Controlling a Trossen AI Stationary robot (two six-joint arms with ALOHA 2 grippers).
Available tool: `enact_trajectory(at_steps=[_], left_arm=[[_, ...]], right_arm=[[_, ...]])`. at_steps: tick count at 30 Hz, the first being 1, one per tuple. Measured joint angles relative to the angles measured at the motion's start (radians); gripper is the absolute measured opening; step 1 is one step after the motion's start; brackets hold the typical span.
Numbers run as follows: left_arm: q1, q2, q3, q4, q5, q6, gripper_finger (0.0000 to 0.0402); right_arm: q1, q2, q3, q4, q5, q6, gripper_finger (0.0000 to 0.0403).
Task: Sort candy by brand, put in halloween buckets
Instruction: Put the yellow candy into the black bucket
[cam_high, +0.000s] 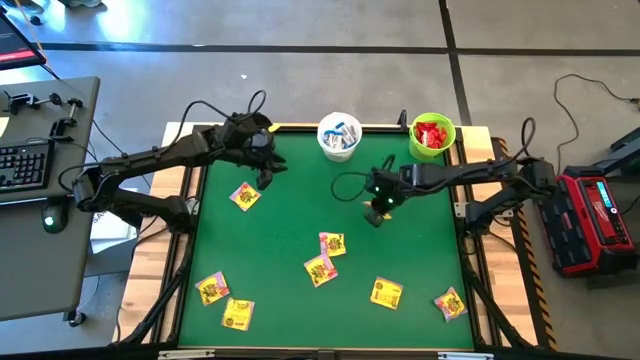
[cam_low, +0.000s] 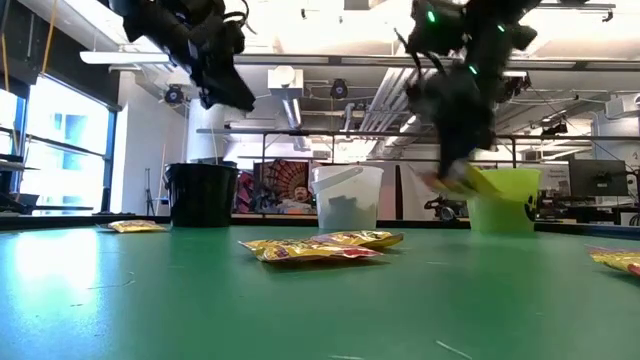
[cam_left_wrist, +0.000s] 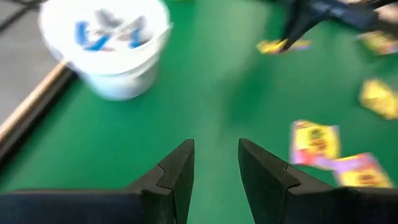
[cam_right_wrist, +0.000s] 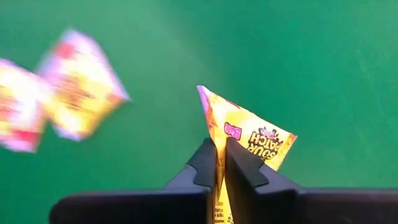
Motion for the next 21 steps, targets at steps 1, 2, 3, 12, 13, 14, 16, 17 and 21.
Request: enact_trajectory(at_steps=[1, 2, 3, 12, 13, 14, 16, 17, 21], left_arm=[[-0.005, 0.000, 0.000, 0.015, 0.028, -0.015, 0.0117], [-0.012, 0.000, 0.000, 0.032, 0.050, -0.027, 0.0117], [-0.021, 0.000, 0.000, 0.050, 0.063, -0.030, 0.0117], [-0.112, 0.000, 0.000, 0.263, 0.069, -0.070, 0.0118], [-0.114, 0.000, 0.000, 0.295, 0.067, -0.089, 0.0120], [-0.116, 0.000, 0.000, 0.327, 0.065, -0.112, 0.0123], [-0.116, 0.000, 0.000, 0.384, 0.064, -0.151, 0.0130], [-0.116, 0.000, 0.000, 0.408, 0.064, -0.166, 0.0136], [-0.116, 0.000, 0.015, 0.444, 0.084, -0.218, 0.0161]], right_arm=[[-0.003, 0.000, 0.023, 0.028, -0.021, -0.036, 0.0007], [-0.007, 0.000, 0.045, 0.059, -0.038, -0.064, 0.0007], [-0.012, 0.000, 0.066, 0.089, -0.049, -0.086, 0.0007], [-0.111, -0.001, 0.234, 0.318, -0.262, -0.144, 0.0002], [-0.119, -0.001, 0.245, 0.344, -0.303, -0.139, 0.0002], [-0.126, -0.001, 0.256, 0.368, -0.338, -0.136, 0.0002], [-0.136, -0.001, 0.275, 0.409, -0.387, -0.131, 0.0002], [-0.139, -0.001, 0.283, 0.427, -0.402, -0.124, 0.0001], [-0.139, -0.001, 0.300, 0.475, -0.422, -0.110, 0.0001]])
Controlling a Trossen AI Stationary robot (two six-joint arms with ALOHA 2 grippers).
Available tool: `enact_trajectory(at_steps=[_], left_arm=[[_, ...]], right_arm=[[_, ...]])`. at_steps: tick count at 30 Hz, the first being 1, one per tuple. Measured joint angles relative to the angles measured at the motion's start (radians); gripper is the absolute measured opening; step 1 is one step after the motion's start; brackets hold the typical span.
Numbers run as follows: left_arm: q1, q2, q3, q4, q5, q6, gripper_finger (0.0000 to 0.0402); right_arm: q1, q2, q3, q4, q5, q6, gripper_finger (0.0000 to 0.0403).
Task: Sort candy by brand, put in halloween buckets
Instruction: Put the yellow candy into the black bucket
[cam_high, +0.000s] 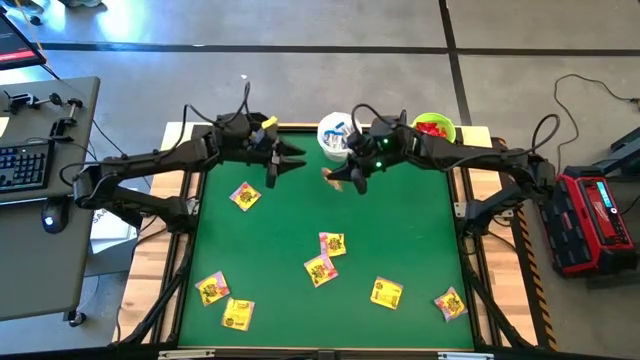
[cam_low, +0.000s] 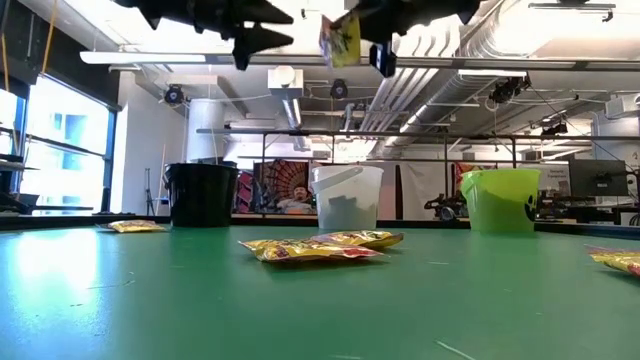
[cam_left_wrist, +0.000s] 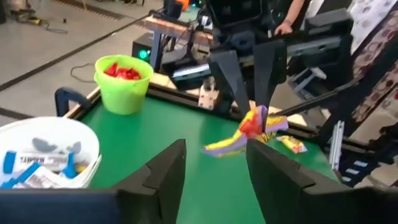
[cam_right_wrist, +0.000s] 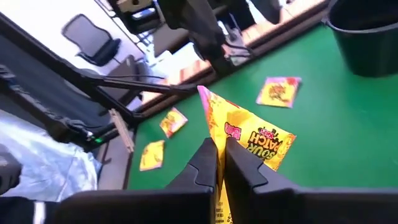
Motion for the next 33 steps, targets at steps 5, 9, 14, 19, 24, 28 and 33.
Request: enact_trajectory(at_steps=[5, 9, 14, 19, 24, 28, 33], left_arm=[[-0.020, 0.000, 0.043, 0.000, 0.029, 0.042, 0.0188], [-0.057, 0.002, 0.075, -0.002, 0.045, 0.134, 0.0194], [-0.102, 0.034, 0.110, -0.008, 0.046, 0.201, 0.0194], [-0.130, 0.095, 0.151, -0.013, 0.048, 0.214, 0.0194], [-0.140, 0.137, 0.190, -0.016, 0.122, 0.207, 0.0193], [-0.144, 0.142, 0.193, -0.044, 0.131, 0.238, 0.0171], [-0.140, 0.142, 0.193, -0.055, 0.157, 0.251, 0.0093]], right_arm=[[0.000, 0.000, 0.007, 0.051, -0.046, 0.023, 0.0001], [0.001, 0.002, 0.007, 0.103, -0.103, 0.056, 0.0001], [0.001, 0.002, 0.007, 0.176, -0.185, 0.105, 0.0001], [0.001, 0.002, 0.007, 0.235, -0.216, 0.156, 0.0001], [0.001, 0.002, 0.007, 0.252, -0.220, 0.168, 0.0001], [0.001, 0.002, 0.007, 0.254, -0.220, 0.168, 0.0001], [0.003, 0.002, 0.007, 0.255, -0.222, 0.164, 0.0001]])
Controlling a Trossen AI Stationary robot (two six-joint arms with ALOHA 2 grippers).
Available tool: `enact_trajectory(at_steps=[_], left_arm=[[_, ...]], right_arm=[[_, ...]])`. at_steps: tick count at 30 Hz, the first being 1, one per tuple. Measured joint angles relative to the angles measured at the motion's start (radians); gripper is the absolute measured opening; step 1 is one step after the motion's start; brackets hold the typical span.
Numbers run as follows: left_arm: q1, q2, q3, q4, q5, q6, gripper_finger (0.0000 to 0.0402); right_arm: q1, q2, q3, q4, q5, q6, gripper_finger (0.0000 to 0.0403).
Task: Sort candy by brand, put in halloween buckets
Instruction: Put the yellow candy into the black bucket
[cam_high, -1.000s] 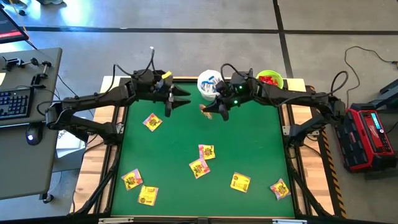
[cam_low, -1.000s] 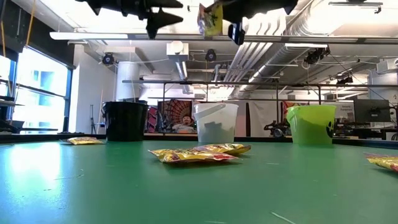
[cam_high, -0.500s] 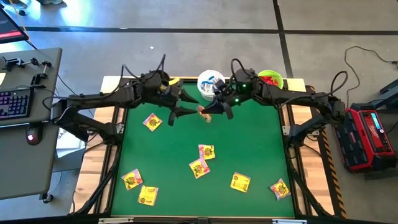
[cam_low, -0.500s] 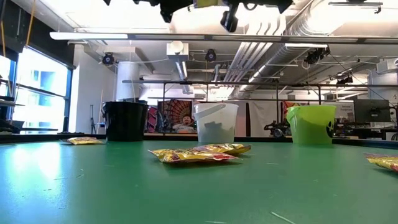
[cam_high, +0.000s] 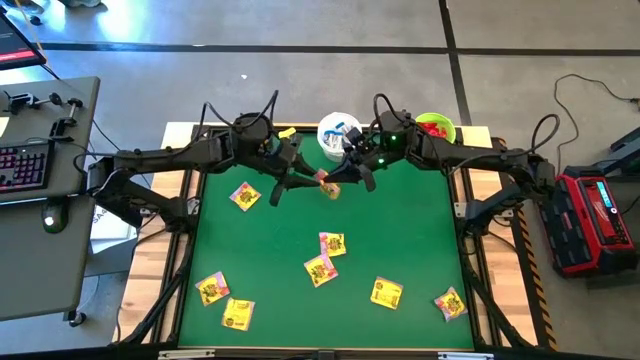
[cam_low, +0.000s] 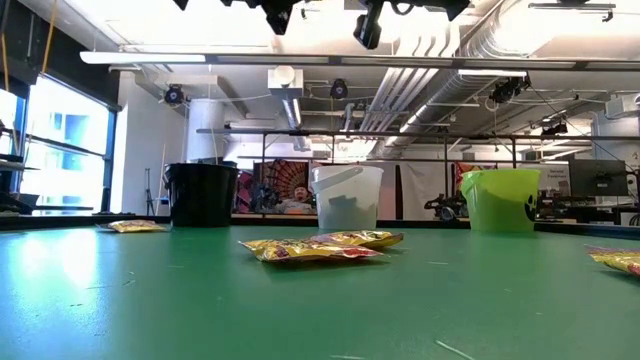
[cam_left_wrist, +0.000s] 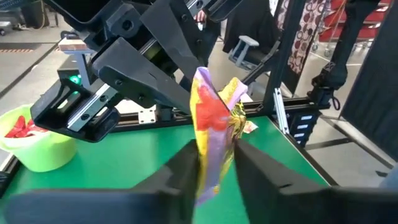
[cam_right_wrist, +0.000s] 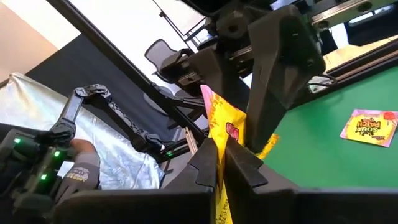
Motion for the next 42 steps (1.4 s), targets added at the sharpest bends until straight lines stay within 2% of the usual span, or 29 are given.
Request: enact_trajectory(at_steps=[3, 5, 16, 22, 30, 37, 42], left_arm=[[0.006, 0.000, 0.000, -0.003, 0.012, 0.000, 0.0033], [0.012, 0.000, 0.000, -0.003, 0.035, 0.000, 0.0011], [0.046, -0.026, 0.000, -0.082, 0.044, -0.033, 0.0003], [0.105, -0.081, 0.000, -0.154, -0.012, -0.033, 0.0002], [0.201, -0.179, 0.000, -0.349, -0.209, -0.036, 0.0001], [0.296, -0.237, 0.000, -0.585, -0.480, -0.125, 0.0003], [0.381, -0.212, 0.000, -0.770, -0.678, -0.252, 0.0004]], right_arm=[[0.002, 0.000, 0.000, 0.009, -0.004, -0.010, 0.0001], [0.005, 0.001, -0.001, 0.015, -0.005, -0.015, 0.0008], [-0.030, -0.005, -0.001, 0.022, 0.001, -0.009, 0.0135], [-0.083, -0.009, -0.001, 0.020, 0.011, -0.006, 0.0153], [-0.139, -0.009, -0.001, 0.020, 0.019, -0.020, 0.0154], [-0.158, -0.009, -0.001, -0.030, 0.110, -0.083, 0.0154], [-0.158, -0.009, -0.001, -0.044, 0.139, -0.094, 0.0154]])
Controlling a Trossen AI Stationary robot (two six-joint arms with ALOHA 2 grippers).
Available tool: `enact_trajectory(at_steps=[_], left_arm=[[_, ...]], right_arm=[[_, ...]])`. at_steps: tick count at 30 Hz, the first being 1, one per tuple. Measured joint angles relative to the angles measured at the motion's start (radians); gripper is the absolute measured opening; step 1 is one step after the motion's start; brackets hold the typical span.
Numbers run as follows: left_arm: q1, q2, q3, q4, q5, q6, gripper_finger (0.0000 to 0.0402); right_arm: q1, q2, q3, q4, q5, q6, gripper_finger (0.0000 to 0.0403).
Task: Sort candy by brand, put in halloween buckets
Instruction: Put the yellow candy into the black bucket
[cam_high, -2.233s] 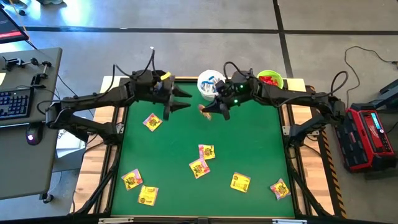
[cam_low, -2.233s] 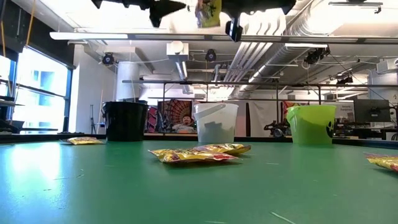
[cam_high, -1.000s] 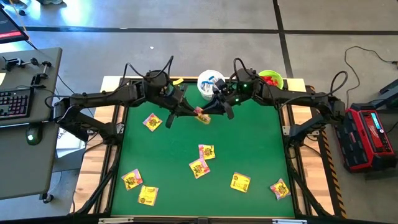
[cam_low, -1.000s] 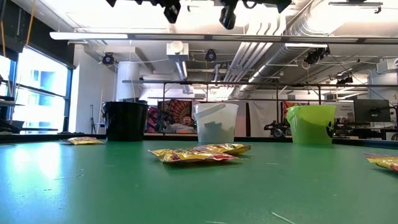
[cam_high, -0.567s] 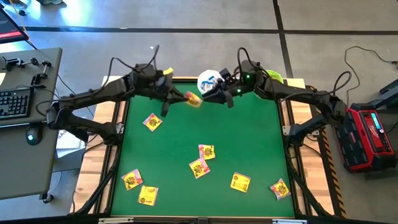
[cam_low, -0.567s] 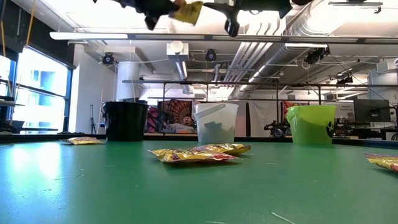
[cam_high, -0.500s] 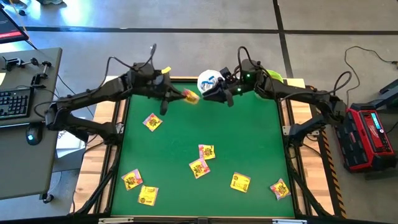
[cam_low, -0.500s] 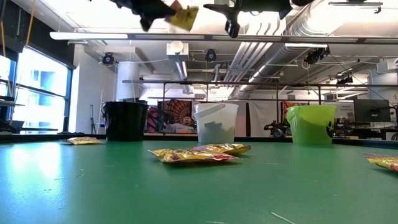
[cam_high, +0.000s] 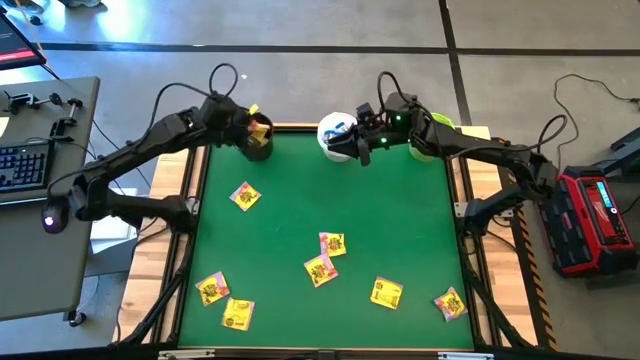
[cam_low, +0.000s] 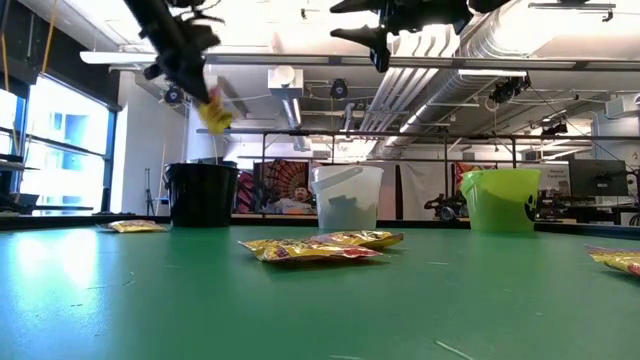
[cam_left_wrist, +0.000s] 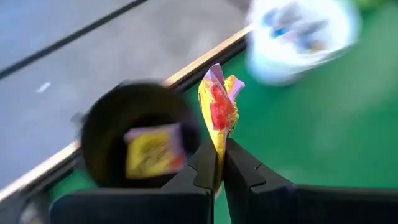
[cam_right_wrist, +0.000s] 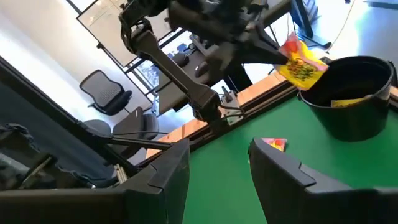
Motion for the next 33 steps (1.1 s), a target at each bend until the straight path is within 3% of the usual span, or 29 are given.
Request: enact_trajectory(at_steps=[4, 15, 19, 22, 28, 33], left_arm=[[0.072, 0.054, 0.000, -0.028, -0.036, 0.011, 0.0004], [0.171, 0.276, 0.000, -0.018, 0.027, 0.086, 0.0005], [0.209, 0.331, 0.000, -0.017, 0.101, 0.079, 0.0005], [0.220, 0.361, 0.000, -0.004, 0.077, 0.098, 0.0007], [0.226, 0.366, 0.000, 0.018, 0.056, 0.183, 0.0046], [0.225, 0.336, 0.000, 0.018, 0.062, 0.219, 0.0095]], right_arm=[[0.000, 0.000, 0.000, 0.000, 0.002, -0.021, 0.0154], [0.001, 0.000, 0.000, -0.054, 0.025, -0.031, 0.0154], [0.001, 0.000, 0.000, -0.092, 0.046, -0.037, 0.0154], [0.008, 0.000, 0.000, -0.112, 0.048, -0.058, 0.0154], [0.045, 0.000, 0.000, -0.125, 0.068, -0.102, 0.0154], [0.068, 0.000, 0.000, -0.158, 0.164, -0.124, 0.0154]])
